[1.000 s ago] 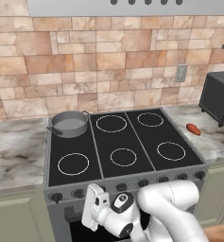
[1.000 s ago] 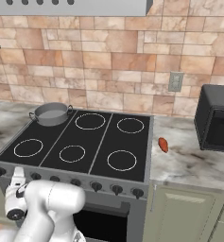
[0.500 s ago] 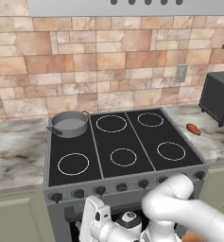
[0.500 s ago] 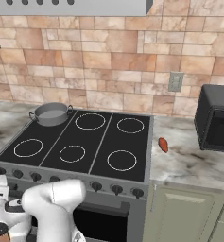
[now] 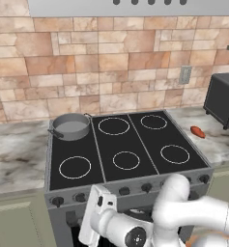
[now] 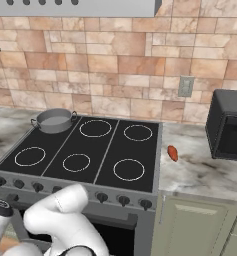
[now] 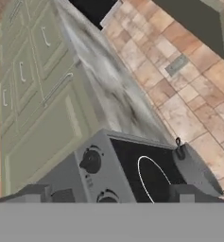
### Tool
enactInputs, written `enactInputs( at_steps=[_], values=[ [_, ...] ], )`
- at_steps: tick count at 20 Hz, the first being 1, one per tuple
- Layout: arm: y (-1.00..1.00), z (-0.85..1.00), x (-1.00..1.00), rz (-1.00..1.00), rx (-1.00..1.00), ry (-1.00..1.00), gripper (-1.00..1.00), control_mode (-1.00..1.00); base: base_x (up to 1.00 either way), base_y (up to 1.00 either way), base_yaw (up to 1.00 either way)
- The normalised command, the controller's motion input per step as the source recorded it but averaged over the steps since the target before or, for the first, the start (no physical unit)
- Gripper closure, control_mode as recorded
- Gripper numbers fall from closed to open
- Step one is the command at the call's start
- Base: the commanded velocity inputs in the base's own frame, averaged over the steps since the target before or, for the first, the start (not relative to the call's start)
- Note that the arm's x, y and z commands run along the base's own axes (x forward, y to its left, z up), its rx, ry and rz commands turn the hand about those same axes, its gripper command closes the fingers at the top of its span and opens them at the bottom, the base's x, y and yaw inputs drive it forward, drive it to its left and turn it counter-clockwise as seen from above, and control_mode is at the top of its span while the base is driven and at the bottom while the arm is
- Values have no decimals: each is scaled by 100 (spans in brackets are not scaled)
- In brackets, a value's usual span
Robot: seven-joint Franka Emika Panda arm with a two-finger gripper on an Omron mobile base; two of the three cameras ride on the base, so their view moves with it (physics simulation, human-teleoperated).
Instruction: Turn on the burner for the pot on the stove. Wait thirty seconds for the pot to heat up. Then add the sweet potato to the pot.
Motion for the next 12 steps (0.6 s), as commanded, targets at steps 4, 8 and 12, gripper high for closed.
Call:
enactInputs(
  at_steps=[4, 8, 12],
  values=[
    [-62, 84, -16, -17, 14, 57, -100, -100, 0, 0, 0],
    [-91, 21, -9, -7, 18, 42, -100, -100, 0, 0, 0],
    [-88, 34, -8, -4, 23, 27, -100, -100, 0, 0, 0]
  ],
)
